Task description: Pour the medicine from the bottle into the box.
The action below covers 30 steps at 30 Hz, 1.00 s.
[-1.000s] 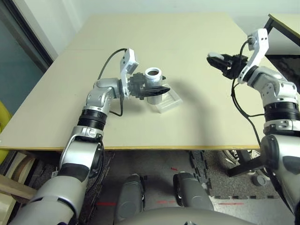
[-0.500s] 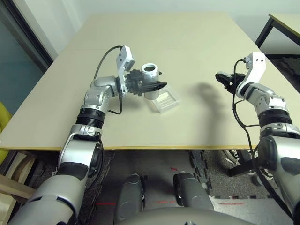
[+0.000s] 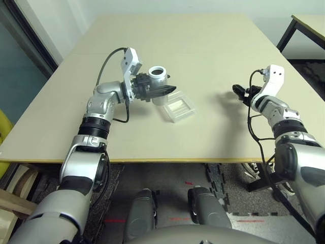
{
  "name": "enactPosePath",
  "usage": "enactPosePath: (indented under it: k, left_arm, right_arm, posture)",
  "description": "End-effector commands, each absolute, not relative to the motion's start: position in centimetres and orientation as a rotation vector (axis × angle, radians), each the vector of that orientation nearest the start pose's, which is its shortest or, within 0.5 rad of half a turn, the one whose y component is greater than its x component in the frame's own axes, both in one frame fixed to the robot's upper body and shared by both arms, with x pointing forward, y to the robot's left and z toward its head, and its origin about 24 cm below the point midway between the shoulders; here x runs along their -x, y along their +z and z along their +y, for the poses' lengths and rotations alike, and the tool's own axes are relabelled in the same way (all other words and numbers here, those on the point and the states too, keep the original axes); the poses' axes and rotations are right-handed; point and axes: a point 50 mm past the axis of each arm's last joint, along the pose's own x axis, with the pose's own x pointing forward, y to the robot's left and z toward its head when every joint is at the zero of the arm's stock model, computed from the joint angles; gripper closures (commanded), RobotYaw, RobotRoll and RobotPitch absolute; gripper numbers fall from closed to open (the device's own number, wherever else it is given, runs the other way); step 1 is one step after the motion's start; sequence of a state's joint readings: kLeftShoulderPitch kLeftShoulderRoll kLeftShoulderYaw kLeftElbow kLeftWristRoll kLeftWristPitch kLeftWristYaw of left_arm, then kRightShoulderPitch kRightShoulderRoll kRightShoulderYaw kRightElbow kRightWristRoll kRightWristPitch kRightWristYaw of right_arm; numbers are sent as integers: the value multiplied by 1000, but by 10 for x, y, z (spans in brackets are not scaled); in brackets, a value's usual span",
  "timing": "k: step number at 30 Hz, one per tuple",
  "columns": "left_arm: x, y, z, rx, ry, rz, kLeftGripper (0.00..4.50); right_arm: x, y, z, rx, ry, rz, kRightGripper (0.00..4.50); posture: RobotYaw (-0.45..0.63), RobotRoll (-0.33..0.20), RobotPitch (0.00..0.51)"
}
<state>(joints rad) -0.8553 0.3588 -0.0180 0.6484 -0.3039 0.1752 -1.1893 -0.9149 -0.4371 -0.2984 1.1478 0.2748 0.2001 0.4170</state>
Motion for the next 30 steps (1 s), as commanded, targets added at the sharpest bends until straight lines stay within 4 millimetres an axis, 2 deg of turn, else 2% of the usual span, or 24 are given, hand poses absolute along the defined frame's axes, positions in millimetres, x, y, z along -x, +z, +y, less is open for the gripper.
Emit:
enactPosePath:
  k: [1,11,13,15,17,30]
  left_arm:
    - [-368,168,148,-107,-1173,-3,1831]
    - [-378,178,164,-156,-1075,1,1831]
    - [-380,180,168,-173,-1057,4,1831]
    - [-383,183,172,-204,-1031,10,1831]
    - [-386,185,176,-225,-1007,15,1831]
    - [-394,192,174,-278,-984,13,1831]
  right_arm:
    - [-386,112,-252,-236,177,217,0]
    - [-373,138,-242,89,623,181,0]
    - [-367,139,-239,152,715,187,0]
    - [-356,136,-235,311,874,238,0]
    - [-349,132,-232,411,960,280,0]
    - [-339,138,-203,307,1179,234,0]
  posture:
    - [-191,0,37]
    - [-204,0,35]
    - [-206,0,34]
    - [-206,0,34]
    - [-209,0,34]
    - [-218,0,22]
